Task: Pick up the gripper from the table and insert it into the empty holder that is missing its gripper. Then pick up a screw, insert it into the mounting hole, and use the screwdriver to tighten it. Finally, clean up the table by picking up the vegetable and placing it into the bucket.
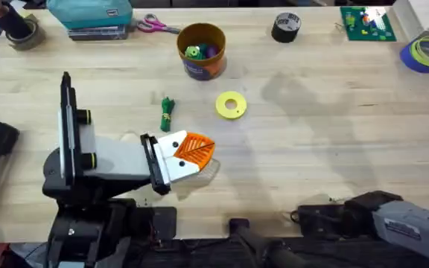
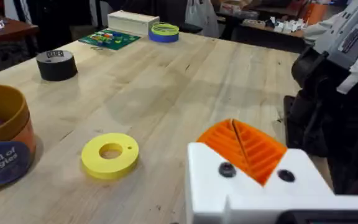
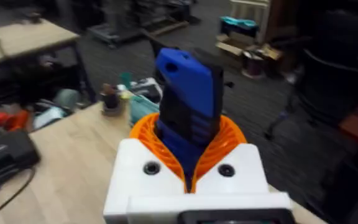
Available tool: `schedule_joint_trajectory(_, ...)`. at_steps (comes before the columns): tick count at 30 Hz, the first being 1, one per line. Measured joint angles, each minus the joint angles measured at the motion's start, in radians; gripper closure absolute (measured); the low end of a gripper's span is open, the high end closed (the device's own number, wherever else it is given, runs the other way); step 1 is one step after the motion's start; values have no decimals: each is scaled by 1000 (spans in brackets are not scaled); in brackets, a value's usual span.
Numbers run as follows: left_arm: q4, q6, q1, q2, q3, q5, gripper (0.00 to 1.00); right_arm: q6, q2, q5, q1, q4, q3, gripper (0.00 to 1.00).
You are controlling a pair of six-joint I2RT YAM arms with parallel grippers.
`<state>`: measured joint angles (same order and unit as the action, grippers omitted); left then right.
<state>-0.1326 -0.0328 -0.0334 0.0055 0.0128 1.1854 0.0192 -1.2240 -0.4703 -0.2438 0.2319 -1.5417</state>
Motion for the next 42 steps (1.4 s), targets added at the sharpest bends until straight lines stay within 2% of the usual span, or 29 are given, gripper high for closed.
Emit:
schedule_joint_trajectory(8, 0, 0, 0, 0, 0, 0, 991, 30, 0, -102, -120, -92, 0, 978)
schedule_joint_trajectory(15, 0, 0, 0, 0, 0, 0, 991, 36, -10, -142, -202, -214, 2, 978)
schedule_joint_trajectory(22, 0, 0, 0, 0, 0, 0, 991, 47, -21, -159, -278, -357, 88, 978)
schedule_joint_trajectory(28, 0, 0, 0, 0, 0, 0, 991, 90, -37, -270, -290, -511, 165, 978)
schedule_joint_trajectory(35, 0, 0, 0, 0, 0, 0, 991, 173, -37, -336, -291, -645, 259, 978)
schedule_joint_trajectory(42, 0, 0, 0, 0, 0, 0, 991, 239, -37, -427, -297, -711, 278, 978)
